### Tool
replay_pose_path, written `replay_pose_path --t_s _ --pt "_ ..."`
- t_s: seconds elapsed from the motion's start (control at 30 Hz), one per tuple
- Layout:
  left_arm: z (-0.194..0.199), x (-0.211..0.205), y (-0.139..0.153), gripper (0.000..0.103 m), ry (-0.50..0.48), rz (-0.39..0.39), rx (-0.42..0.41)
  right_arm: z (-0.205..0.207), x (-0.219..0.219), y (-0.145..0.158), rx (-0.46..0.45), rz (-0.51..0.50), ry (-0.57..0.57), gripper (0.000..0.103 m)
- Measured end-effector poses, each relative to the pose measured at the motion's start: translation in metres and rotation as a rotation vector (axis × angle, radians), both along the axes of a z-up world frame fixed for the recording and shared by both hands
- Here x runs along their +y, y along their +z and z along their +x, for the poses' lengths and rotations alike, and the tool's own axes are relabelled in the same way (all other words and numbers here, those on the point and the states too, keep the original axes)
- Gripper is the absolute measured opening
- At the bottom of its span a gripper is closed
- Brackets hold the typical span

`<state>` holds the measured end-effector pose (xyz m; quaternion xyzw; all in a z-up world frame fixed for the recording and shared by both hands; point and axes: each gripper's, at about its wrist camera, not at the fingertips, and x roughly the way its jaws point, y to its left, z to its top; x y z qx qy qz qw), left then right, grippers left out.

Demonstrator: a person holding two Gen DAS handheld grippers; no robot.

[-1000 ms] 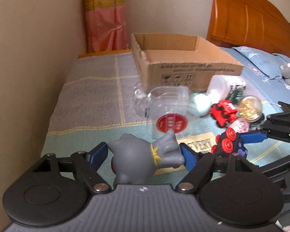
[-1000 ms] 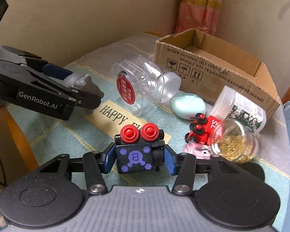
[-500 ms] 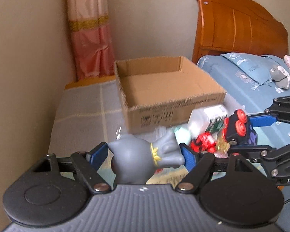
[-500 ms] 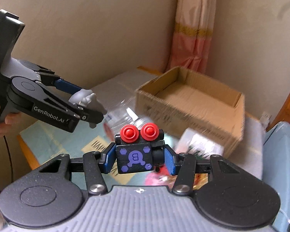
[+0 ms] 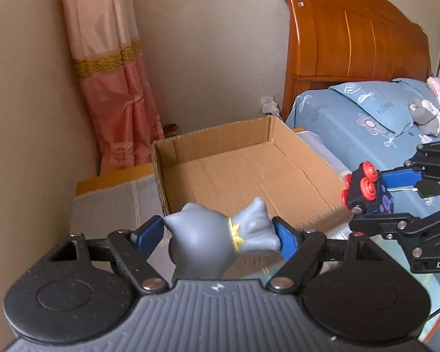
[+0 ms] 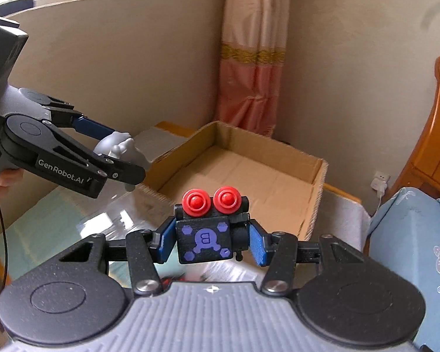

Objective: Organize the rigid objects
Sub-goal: 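Carry the cat figurine and cube into the cardboard box and release both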

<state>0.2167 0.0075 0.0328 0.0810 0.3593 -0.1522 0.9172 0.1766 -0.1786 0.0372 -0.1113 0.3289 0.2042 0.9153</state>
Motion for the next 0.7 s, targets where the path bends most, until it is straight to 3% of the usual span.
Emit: replay_pose_path --t_s 0.43,0.7 --pt "0.107 -0.03 -0.021 0.079 -0.03 0.069 0.058 0.096 -0.017 -0.016 0.049 -0.003 -0.028 0.056" --pt "0.148 -0.04 -0.044 0.079 -0.005 0.104 0.065 0.13 -0.023 -0.036 0.091 -0.017 -0.057 0.056"
